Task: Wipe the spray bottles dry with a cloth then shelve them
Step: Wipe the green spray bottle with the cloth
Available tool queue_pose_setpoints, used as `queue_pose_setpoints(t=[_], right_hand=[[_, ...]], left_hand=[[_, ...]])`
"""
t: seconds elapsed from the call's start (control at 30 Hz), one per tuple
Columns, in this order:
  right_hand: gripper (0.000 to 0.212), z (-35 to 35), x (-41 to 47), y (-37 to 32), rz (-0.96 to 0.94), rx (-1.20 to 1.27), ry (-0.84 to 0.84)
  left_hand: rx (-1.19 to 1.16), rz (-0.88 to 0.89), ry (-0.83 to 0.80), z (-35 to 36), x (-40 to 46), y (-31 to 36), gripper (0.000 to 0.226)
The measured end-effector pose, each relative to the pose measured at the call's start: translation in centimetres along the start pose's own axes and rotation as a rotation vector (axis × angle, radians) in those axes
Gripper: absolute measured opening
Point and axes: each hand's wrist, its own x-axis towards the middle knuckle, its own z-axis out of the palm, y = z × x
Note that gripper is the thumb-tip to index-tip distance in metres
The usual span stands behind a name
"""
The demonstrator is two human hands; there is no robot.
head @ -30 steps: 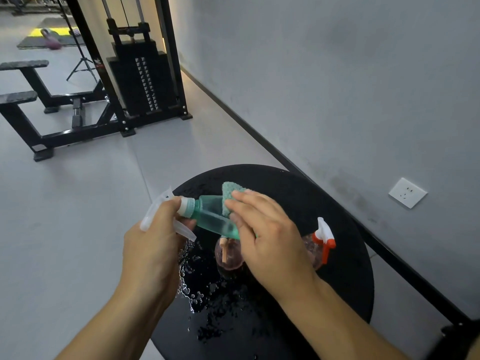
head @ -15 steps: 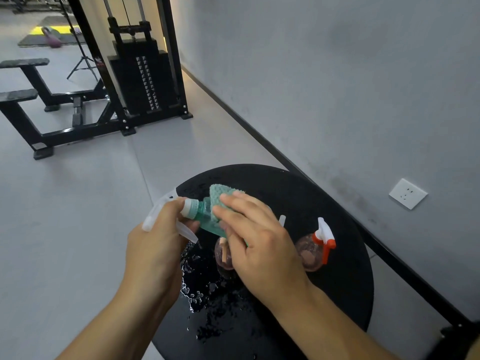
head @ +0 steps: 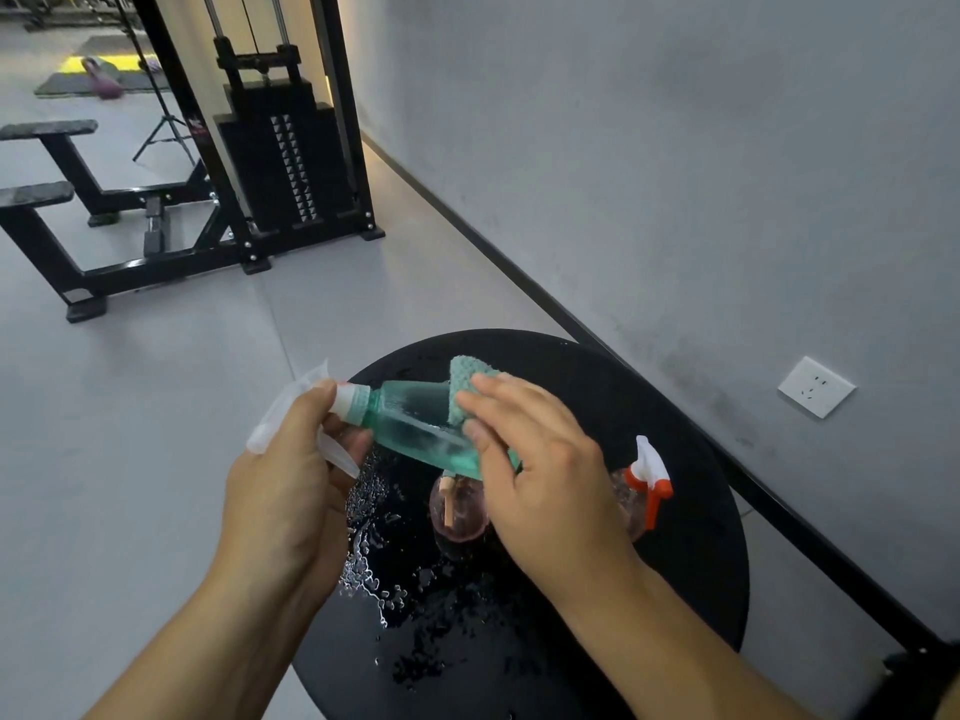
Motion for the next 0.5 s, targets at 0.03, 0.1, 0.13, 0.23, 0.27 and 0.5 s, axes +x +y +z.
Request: queue_pose_setpoints(t=[0.03, 0.1, 0.13, 0.23, 0.27, 0.5], right_hand=[[0.029, -0.2, 0.2, 0.2, 0.044, 0.003, 0.022], [0.028, -0.3, 0.3, 0.4, 0.093, 0.013, 0.048], [0.029, -0.2, 0.2, 0.2, 0.091, 0.013, 0.041], [0.029, 0.0, -0.3, -0.6, 0.013, 0.015, -0.026], [0.03, 0.0, -0.2, -0.7, -0.006, 0.011, -0.038], [0.03, -0.5, 0.1, -0.4, 0.097, 0.013, 0.005]], left_hand=[[-0.008, 0.008, 0.0, 0.0, 0.1, 0.2, 0.005], [-0.017, 0.022, -0.002, -0.1, 0.2, 0.2, 0.006], [-0.013, 0.029, -0.005, -0.1, 0.2, 0.1, 0.007], [-0.003, 0.032, -0.017, -0.2, 0.2, -0.4, 0.013], [-0.006, 0.032, -0.016, -0.2, 0.2, -0.5, 0.015], [-0.033, 0.055, 0.017, -0.1, 0.3, -0.1, 0.012]])
